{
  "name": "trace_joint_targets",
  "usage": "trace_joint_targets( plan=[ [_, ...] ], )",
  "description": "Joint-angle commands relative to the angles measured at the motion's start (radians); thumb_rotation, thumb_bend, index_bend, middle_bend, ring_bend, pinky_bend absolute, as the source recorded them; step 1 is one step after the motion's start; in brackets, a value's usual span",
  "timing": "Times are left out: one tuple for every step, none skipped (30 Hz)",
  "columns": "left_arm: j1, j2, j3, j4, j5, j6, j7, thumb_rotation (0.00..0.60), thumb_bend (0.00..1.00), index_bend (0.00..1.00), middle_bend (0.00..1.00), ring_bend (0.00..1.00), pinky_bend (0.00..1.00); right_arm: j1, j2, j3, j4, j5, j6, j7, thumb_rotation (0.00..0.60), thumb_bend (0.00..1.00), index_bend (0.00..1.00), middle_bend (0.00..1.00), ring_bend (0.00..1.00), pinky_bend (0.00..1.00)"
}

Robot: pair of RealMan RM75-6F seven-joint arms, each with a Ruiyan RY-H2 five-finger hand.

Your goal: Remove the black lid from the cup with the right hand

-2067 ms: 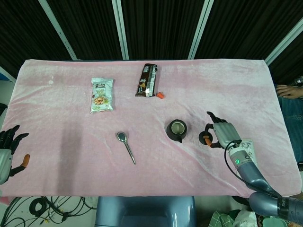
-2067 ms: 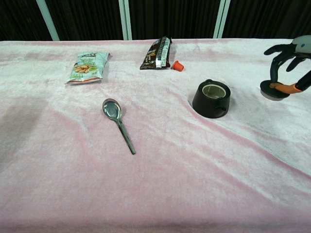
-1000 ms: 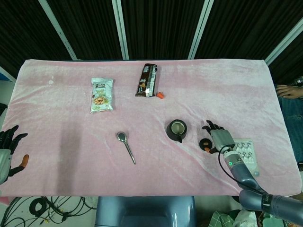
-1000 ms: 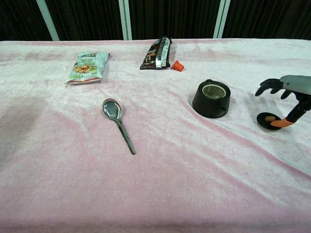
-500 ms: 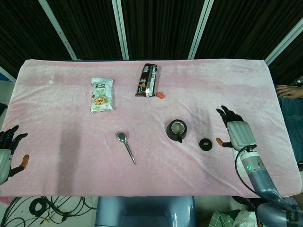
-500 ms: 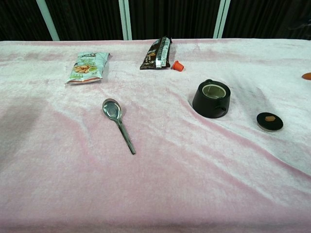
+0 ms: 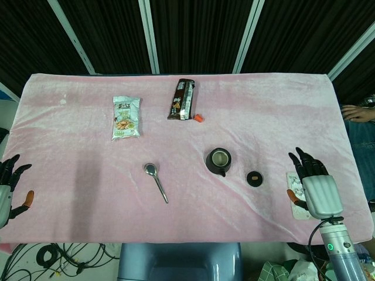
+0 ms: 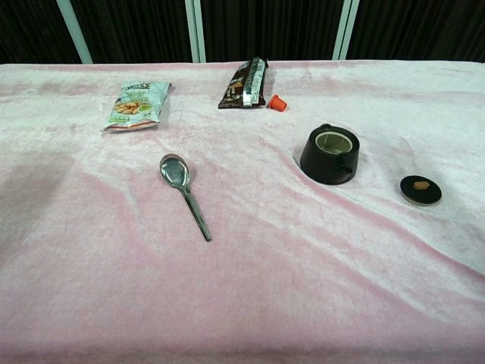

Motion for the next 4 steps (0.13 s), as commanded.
trace_joint_targets(
  plan=[
    [0.000,0.000,-0.001,0.000,-0.001,0.000,-0.002,0.600,0.42,0.17,0.00,0.00,0.02,-0.049,-0.060,-0.019,0.070,-0.055,0.063,-0.007,0.600,0.19,0.07,0.00,0.09,0.17],
    [0.000,0.000,-0.001,0.000,-0.002,0.000,-0.003,0.600,0.42,0.17,0.00,0.00,0.02,-0.063,-0.078,-0.024,0.091,-0.067,0.077,-0.009,0.600,0.19,0.07,0.00,0.09,0.17],
    [0.000,0.000,-0.002,0.000,-0.002,0.000,-0.003,0.600,0.42,0.17,0.00,0.00,0.02,-0.075,-0.091,-0.028,0.109,-0.076,0.086,-0.009,0.600,0.19,0.07,0.00,0.09,0.17],
    [0.001,0.000,-0.002,0.000,-0.002,0.000,-0.003,0.600,0.42,0.17,0.00,0.00,0.02,-0.085,-0.103,-0.034,0.124,-0.081,0.090,-0.005,0.600,0.19,0.07,0.00,0.09,0.17]
  ],
)
